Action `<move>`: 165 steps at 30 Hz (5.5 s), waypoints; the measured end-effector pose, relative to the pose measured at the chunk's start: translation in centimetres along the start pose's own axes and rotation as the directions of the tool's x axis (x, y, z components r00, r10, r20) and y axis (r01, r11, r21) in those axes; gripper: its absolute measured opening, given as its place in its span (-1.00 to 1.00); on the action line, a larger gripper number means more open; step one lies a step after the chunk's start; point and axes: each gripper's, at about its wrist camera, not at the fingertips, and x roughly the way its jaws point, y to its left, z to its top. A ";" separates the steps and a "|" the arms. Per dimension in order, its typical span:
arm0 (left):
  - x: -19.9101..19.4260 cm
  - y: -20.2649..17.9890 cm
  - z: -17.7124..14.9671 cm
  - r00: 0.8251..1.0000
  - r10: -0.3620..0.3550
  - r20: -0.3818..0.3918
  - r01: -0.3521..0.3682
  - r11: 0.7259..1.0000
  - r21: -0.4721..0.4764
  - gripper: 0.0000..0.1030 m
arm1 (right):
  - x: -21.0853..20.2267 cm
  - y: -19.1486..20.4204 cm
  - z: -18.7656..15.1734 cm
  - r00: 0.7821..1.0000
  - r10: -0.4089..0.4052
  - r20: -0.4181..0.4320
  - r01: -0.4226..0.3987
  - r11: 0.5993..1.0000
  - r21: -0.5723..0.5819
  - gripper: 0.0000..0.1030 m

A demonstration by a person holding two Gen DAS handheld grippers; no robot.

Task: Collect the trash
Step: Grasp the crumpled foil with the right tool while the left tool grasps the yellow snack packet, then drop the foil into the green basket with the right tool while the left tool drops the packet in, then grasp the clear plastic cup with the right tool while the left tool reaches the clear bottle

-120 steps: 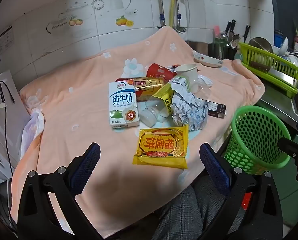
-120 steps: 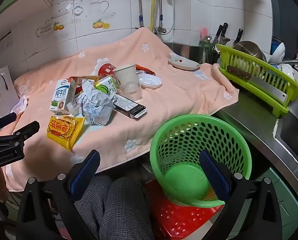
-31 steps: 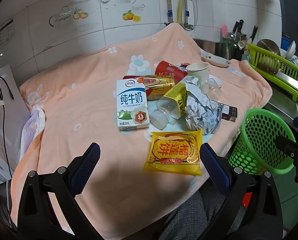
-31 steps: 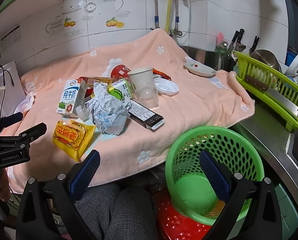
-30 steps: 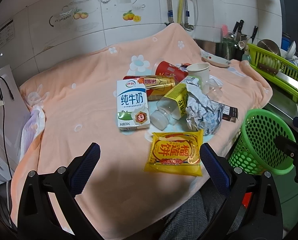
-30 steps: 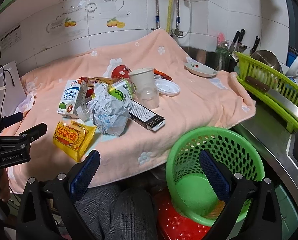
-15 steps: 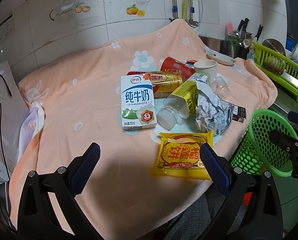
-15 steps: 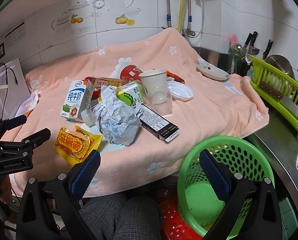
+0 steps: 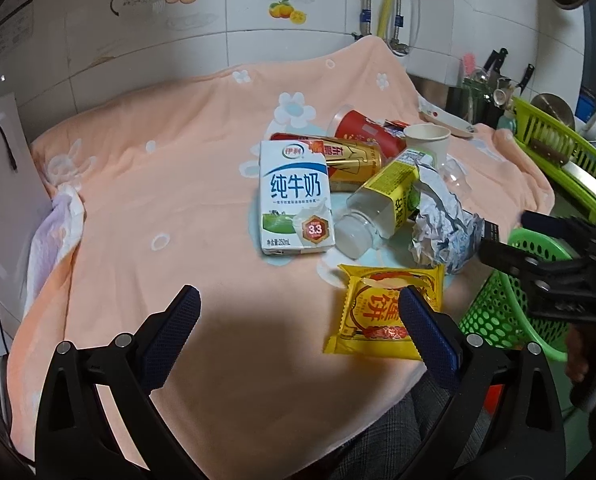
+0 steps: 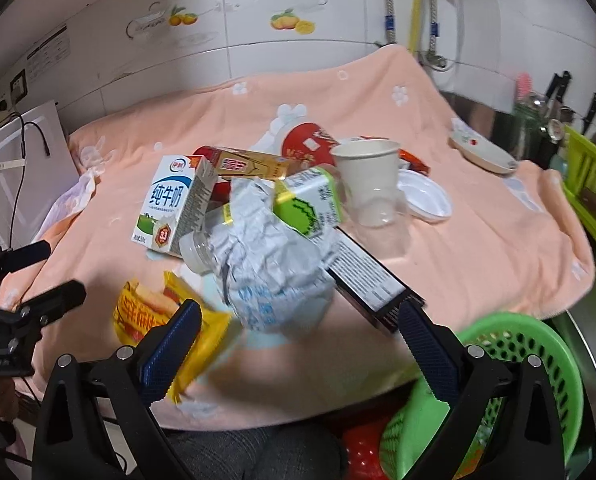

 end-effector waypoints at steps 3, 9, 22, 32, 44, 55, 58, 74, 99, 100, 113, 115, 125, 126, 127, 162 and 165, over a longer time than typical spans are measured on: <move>0.4 0.2 -0.2 1.000 -0.023 -0.014 0.023 1.000 0.003 0.89 | 1.6 0.1 0.5 1.000 0.016 -0.018 -0.017 1.000 -0.010 0.85; 1.5 -0.1 -0.6 0.994 -0.094 -0.053 0.094 0.996 0.003 0.88 | 4.2 0.0 1.1 0.998 0.035 -0.051 -0.035 0.999 -0.015 0.75; 4.0 -1.7 -0.5 0.965 -0.237 -0.115 0.244 0.968 0.053 0.46 | 4.1 -0.2 0.8 0.995 0.088 -0.044 -0.088 0.996 0.004 -0.08; 6.1 -1.5 -1.0 0.933 -0.321 -0.162 0.325 0.946 0.002 -0.14 | 0.3 -1.3 0.5 0.995 0.084 0.047 -0.087 0.994 0.062 -0.21; 5.0 -2.6 -1.0 0.913 -0.384 -0.140 0.388 0.922 0.001 -0.74 | -5.0 -5.5 -3.4 0.995 -0.078 0.065 0.068 0.987 0.144 -0.20; 2.6 -6.5 0.3 0.881 -0.456 -0.122 0.467 0.880 0.083 -0.89 | -7.3 -11.5 -9.8 0.970 -0.239 -0.037 0.240 0.939 0.248 -0.12; 2.5 -8.0 0.9 0.859 -0.495 -0.132 0.508 0.857 0.087 -0.89 | -7.6 -12.8 -11.3 0.961 -0.269 -0.067 0.277 0.922 0.269 -0.02; 4.4 -22.1 2.9 0.692 -0.675 -0.258 0.721 0.669 0.183 -0.88 | -10.8 -16.7 -14.0 0.936 -0.345 -0.067 0.347 0.874 0.340 0.46; 6.2 -18.7 6.7 0.878 -0.453 -0.151 0.478 0.842 0.249 0.03 | -10.5 -15.7 -12.2 0.955 -0.295 -0.028 0.289 0.904 0.316 0.50; 6.4 -17.7 7.3 0.892 -0.430 -0.139 0.452 0.857 0.247 0.04 | -10.3 -15.5 -11.9 0.957 -0.290 -0.027 0.284 0.907 0.311 0.50; 11.2 -9.7 11.0 0.950 -0.271 -0.152 0.300 0.929 0.218 0.24 | -6.9 -13.0 -7.0 0.979 -0.202 -0.010 0.200 0.958 0.205 0.50; 12.0 -9.2 10.9 0.950 -0.262 -0.169 0.295 0.930 0.219 0.25 | -6.3 -12.7 -6.0 0.982 -0.190 -0.003 0.187 0.965 0.186 0.50; 14.9 -9.4 10.5 0.928 -0.277 -0.250 0.340 0.905 0.258 0.33 | -2.5 -12.0 -1.6 0.996 -0.094 -0.006 0.094 0.984 0.150 0.50; 15.1 -9.4 10.5 0.928 -0.273 -0.252 0.337 0.904 0.264 0.33 | -2.1 -11.9 -1.2 0.996 -0.087 -0.006 0.087 0.985 0.150 0.50; 15.2 -9.6 10.5 0.932 -0.266 -0.247 0.331 0.902 0.278 0.33 | -1.7 -11.9 -0.8 0.997 -0.077 -0.006 0.077 0.986 0.147 0.50; 17.0 -10.5 10.3 0.914 -0.275 -0.298 0.362 0.884 0.296 0.25 | 10.1 -11.3 3.8 0.984 0.151 -0.096 -0.133 0.976 0.171 -0.05; 17.1 -10.7 10.1 0.919 -0.262 -0.294 0.351 0.883 0.311 0.27 | 9.4 -11.2 3.5 0.987 0.142 -0.078 -0.127 0.977 0.169 -0.06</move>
